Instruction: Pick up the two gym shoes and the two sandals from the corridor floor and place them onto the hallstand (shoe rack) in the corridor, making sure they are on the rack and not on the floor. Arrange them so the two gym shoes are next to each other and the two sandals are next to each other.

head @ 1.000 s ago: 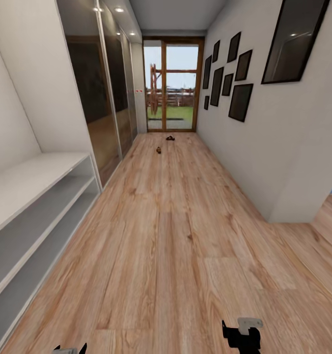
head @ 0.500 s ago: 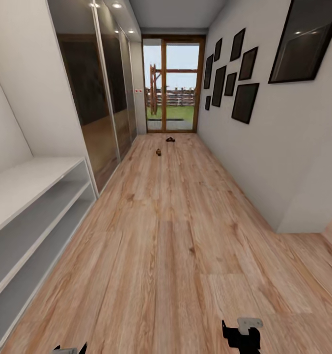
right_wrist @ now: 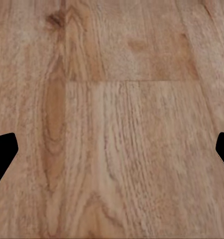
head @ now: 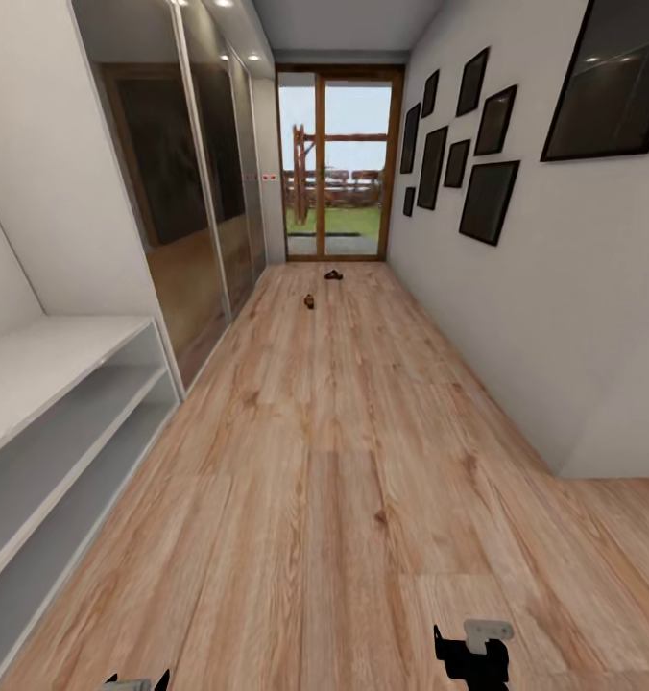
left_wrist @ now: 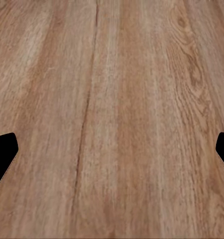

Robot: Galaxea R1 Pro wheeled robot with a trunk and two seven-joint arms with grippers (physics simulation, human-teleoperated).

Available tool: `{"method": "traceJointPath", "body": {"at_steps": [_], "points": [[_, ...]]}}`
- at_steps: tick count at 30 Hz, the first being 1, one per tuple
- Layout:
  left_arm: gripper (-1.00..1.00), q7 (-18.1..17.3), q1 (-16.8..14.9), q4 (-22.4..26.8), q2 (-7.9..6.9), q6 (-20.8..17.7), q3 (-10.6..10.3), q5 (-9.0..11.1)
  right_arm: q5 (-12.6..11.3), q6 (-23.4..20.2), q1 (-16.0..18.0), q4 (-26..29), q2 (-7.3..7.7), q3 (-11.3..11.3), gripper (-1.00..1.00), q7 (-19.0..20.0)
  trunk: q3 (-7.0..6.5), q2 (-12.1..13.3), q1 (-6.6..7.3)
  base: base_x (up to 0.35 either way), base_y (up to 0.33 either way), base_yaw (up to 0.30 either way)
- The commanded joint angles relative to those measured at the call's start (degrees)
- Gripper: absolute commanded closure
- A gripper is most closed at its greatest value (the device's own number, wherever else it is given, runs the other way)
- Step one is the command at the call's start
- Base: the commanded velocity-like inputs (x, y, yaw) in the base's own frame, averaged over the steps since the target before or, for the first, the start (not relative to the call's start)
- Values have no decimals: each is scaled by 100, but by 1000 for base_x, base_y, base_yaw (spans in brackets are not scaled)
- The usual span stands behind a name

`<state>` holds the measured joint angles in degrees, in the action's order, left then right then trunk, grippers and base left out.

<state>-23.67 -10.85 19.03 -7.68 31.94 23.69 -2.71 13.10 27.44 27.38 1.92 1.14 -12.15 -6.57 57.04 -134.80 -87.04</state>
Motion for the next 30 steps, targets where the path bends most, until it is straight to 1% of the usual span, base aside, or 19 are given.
{"method": "traceJointPath", "body": {"at_steps": [1,30], "points": [[-100,-42,-5,-5,3,14,48,-28,61,16,4,-8,0,-33,-100,-28,5,-2,-2,338,0,0],[-100,-46,-5,-5,3,14,48,-29,54,16,4,-8,-8,-33,-100,-28,5,-2,-2,338,0,0]]}}
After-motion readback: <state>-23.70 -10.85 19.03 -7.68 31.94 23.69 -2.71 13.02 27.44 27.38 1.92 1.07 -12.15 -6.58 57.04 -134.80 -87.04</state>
